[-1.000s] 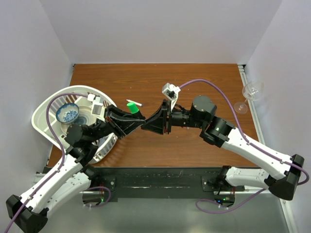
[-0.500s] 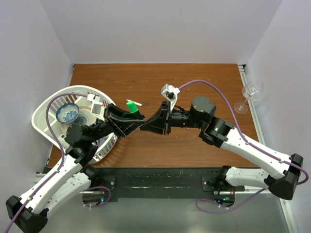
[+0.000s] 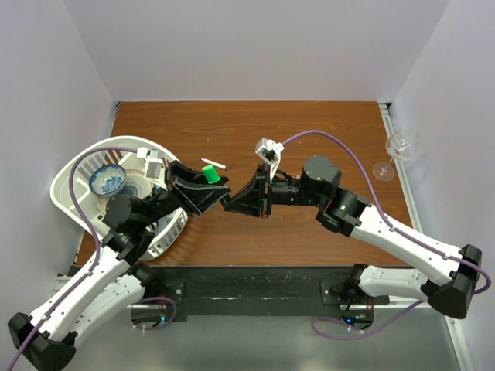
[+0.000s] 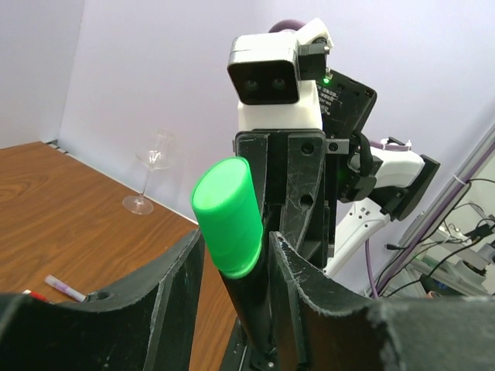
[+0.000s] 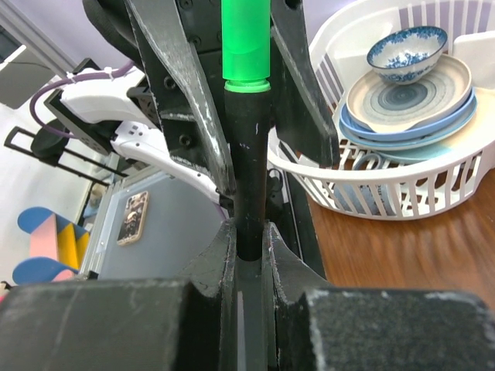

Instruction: Insert the pens into the pen caps

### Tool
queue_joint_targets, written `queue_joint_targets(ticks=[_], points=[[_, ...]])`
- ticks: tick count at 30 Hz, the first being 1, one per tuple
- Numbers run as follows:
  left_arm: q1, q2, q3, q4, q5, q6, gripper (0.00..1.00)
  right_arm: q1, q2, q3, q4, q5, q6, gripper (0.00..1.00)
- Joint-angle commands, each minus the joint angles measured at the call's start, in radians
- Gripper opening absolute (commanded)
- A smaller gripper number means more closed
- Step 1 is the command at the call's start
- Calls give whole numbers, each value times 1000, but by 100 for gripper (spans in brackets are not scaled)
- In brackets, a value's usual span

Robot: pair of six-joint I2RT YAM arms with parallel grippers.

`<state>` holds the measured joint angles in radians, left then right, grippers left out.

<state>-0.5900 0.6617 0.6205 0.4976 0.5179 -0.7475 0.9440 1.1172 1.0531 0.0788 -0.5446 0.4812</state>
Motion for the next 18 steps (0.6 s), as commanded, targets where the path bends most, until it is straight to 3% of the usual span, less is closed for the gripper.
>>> queue_joint_targets(ticks=[1,3,5,6,7,9,10,13,14,18], points=[[2,-11,44,5,-47,28,43,6,-30,-5,18,-21,7,0],[2,-10,45,9,-44,22,43,6,-36,-11,18,-20,7,0],[2,-8,45,9,-39,20,37,6,-39,-15,19,-17,8,0],[2,-8,44,9,-35,19,32,6,-40,-16,19,-14,7,0],[2,-8,41,13,-32,17,17,6,-40,-15,18,-12,10,0],[2,-7,39,15,-25,11,1,7,-40,-13,12,-5,10,0],[2,-7,38,15,-21,10,0,6,-40,-10,9,-2,11,0],[2,-5,36,15,-12,4,0,6,-30,2,10,-1,23,20],[2,-5,35,15,-9,4,0,6,-25,18,10,-6,23,34],[2,-7,33,18,4,-1,0,6,4,62,10,-26,28,43]])
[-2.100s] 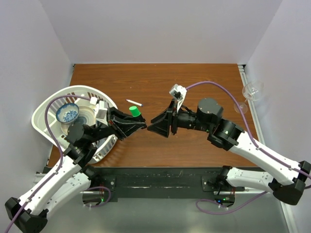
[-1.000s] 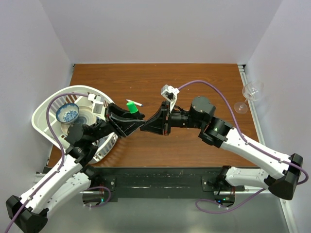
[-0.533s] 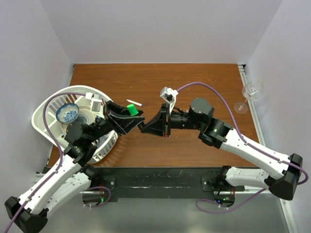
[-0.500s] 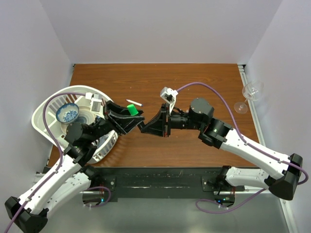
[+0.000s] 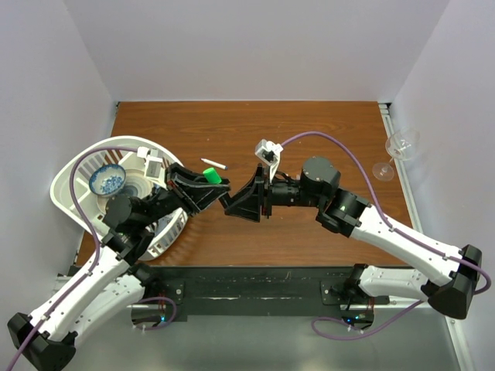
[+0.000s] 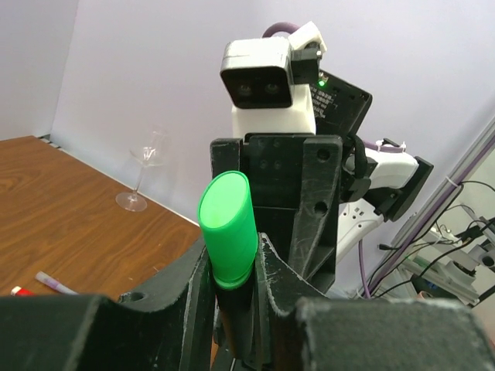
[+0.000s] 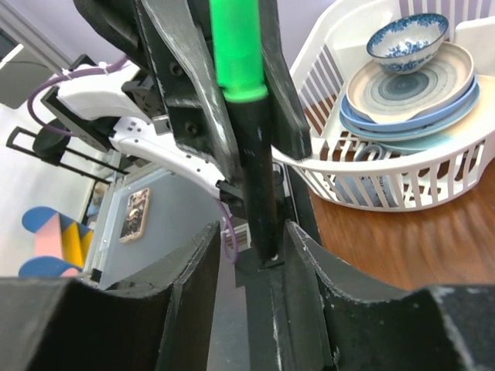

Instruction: Insert the pens into the pen caps

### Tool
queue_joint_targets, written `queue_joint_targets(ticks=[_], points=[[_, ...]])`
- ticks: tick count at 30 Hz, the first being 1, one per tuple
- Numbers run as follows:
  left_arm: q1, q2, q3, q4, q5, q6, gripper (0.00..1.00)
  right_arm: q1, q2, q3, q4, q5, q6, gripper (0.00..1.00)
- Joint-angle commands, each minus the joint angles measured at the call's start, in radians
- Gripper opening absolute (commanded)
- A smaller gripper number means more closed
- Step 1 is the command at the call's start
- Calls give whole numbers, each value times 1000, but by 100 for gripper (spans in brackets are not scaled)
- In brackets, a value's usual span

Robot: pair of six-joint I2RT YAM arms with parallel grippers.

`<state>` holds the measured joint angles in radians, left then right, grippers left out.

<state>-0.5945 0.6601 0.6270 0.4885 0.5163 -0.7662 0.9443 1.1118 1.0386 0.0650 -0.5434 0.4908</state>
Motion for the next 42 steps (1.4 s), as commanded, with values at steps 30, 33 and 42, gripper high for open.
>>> queue_joint_targets(ticks=[30,33,42], points=[[9,-34,157,-188,-61,117,70,28,40,86,44,-42,14,0],[9,-33,169,-203,-73,120,72,28,37,86,48,-55,17,0],[9,-14,178,-171,-78,85,68,28,16,66,42,-61,20,0]])
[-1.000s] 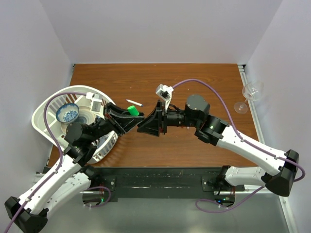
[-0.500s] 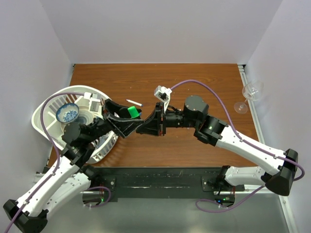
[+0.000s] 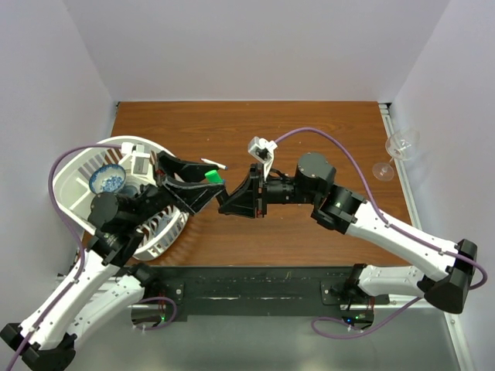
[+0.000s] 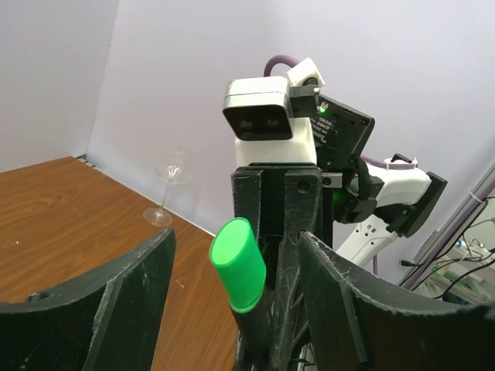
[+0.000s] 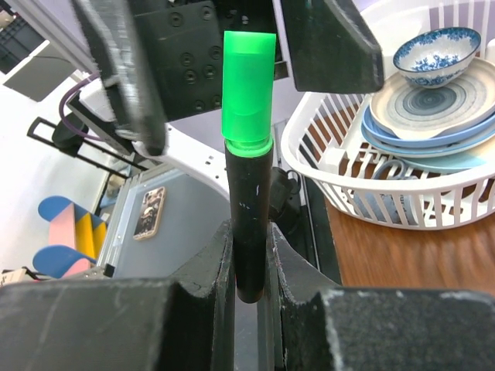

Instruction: Insert the pens into the pen caps

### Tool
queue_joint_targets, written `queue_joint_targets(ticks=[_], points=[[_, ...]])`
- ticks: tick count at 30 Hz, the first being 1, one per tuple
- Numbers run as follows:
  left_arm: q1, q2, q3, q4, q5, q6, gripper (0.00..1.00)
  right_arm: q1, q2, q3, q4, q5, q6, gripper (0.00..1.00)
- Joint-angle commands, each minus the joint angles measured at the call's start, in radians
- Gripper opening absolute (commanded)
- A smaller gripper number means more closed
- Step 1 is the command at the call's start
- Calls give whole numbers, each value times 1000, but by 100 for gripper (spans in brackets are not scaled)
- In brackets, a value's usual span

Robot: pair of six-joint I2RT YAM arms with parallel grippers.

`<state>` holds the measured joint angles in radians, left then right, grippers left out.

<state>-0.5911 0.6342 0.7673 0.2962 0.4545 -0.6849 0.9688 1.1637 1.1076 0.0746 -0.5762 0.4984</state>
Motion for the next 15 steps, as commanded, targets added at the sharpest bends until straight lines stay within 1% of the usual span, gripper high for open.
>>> queue_joint_targets(ticks=[1,15], points=[[4,15,38,23,-13,-2,67,4,-38,-6,33,-30,11,0],[4,18,64,27,-19,-18,69,4,-39,-14,24,-37,11,0]])
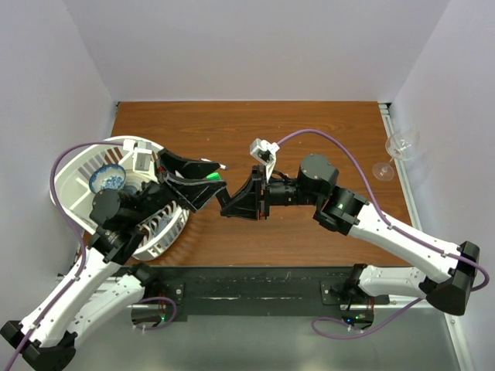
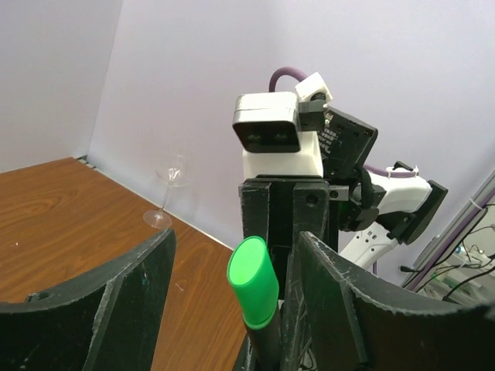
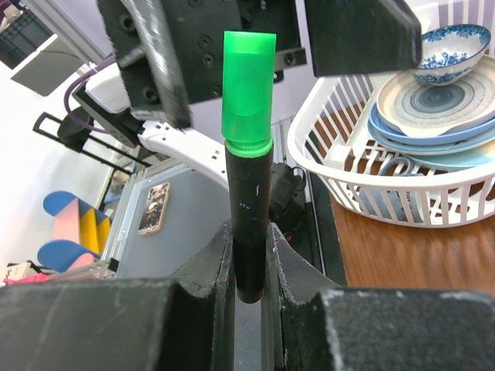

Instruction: Insert the pens into the pen caps

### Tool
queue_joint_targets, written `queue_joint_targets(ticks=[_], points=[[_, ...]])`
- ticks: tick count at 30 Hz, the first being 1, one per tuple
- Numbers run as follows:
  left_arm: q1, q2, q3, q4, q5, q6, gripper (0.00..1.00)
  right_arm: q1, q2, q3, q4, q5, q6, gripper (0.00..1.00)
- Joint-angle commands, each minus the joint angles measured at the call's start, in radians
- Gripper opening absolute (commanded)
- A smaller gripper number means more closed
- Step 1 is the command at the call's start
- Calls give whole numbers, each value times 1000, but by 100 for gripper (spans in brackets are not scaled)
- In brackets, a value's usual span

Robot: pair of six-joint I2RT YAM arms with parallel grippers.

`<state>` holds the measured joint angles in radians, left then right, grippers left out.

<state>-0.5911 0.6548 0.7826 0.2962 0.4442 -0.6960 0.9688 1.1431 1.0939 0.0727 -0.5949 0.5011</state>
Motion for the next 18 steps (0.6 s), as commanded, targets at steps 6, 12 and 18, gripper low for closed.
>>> queue_joint_targets(ticks=[6,12,18], points=[[4,3,44,41,13,-13,57,4,-19,-8,35,-11,14,0],[4,20,27,49,79,-51,12,4,-22,6,39,0,14,0],[5,25,-72,139,217,-224,0,-7,1,165,-70,106,-104,0]])
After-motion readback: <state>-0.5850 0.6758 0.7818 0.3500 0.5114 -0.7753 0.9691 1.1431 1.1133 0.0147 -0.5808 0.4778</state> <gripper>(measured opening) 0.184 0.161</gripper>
